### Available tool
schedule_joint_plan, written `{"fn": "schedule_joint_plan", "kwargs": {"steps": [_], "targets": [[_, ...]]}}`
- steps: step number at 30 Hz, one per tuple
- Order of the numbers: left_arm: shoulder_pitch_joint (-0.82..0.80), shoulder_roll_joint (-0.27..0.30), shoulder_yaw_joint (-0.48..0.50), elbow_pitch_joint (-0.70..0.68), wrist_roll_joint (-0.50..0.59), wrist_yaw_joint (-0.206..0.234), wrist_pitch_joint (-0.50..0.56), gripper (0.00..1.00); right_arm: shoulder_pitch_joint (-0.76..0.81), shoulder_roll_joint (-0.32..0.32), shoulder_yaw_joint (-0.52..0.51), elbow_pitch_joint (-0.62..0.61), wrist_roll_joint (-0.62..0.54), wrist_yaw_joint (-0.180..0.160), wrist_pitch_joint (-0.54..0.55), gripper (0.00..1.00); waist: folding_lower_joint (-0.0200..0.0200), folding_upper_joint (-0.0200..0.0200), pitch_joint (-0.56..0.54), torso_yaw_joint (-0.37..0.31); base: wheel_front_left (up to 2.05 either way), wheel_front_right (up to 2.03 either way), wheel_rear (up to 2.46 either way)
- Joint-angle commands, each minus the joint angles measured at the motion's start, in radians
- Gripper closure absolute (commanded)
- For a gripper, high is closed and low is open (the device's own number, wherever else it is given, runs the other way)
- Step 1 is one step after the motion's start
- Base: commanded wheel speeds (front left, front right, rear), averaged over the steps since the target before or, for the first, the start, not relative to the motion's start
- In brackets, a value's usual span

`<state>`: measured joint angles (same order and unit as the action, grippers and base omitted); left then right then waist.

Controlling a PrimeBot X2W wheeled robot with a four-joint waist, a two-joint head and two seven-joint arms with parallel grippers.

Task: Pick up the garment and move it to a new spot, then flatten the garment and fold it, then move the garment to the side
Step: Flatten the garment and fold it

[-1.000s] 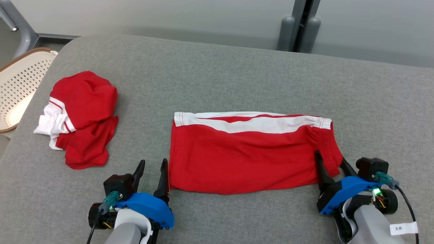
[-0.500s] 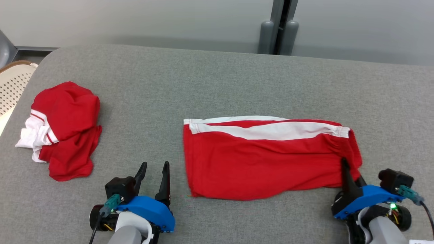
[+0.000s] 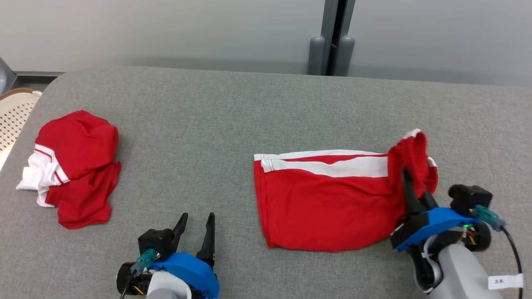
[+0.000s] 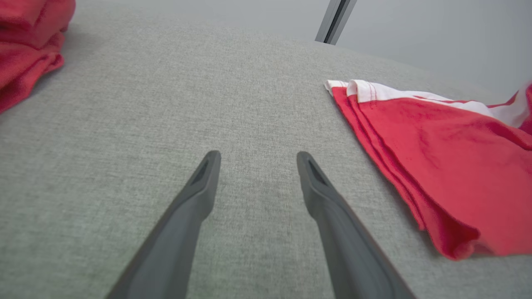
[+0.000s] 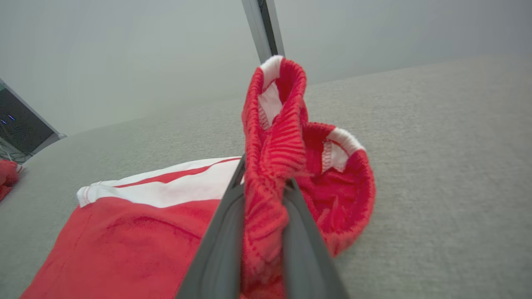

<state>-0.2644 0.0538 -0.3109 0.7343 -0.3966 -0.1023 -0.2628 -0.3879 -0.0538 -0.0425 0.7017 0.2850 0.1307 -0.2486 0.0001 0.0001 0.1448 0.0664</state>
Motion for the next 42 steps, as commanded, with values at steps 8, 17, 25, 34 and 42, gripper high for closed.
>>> {"fn": "schedule_joint_plan", "kwargs": {"steps": [8,17,25,34,42], "targets": [[0.015,-0.003,-0.014,0.007,-0.012,-0.006,-0.003,0.0,0.017,0.001,0.333,-0.155,0.136,0.0,0.046,1.0,-0.0001,-0.0001,-0.008,0.054,0.0,0.0,0.0],[0.018,-0.003,-0.022,0.012,-0.033,0.004,-0.003,0.0,-0.009,0.001,0.501,-0.116,0.094,0.0,0.072,0.59,-0.0001,-0.0001,0.0,0.111,0.0,0.0,0.0],[0.02,-0.003,0.005,-0.017,-0.008,0.021,-0.003,0.0,-0.016,0.001,0.503,-0.109,0.046,0.0,0.003,0.0,-0.0001,-0.0001,-0.01,0.092,0.0,0.0,0.0],[0.07,0.009,0.079,-0.18,0.13,0.06,-0.003,0.0,0.09,0.002,0.268,-0.207,-0.076,0.0,-0.017,0.0,-0.0001,-0.0001,-0.042,0.013,0.0,0.0,0.0],[0.157,0.006,0.121,-0.248,0.205,0.071,-0.003,0.0,0.215,0.003,0.116,-0.247,-0.112,0.0,-0.017,0.0,-0.0001,-0.0001,-0.084,-0.022,0.0,0.0,0.0]]}}
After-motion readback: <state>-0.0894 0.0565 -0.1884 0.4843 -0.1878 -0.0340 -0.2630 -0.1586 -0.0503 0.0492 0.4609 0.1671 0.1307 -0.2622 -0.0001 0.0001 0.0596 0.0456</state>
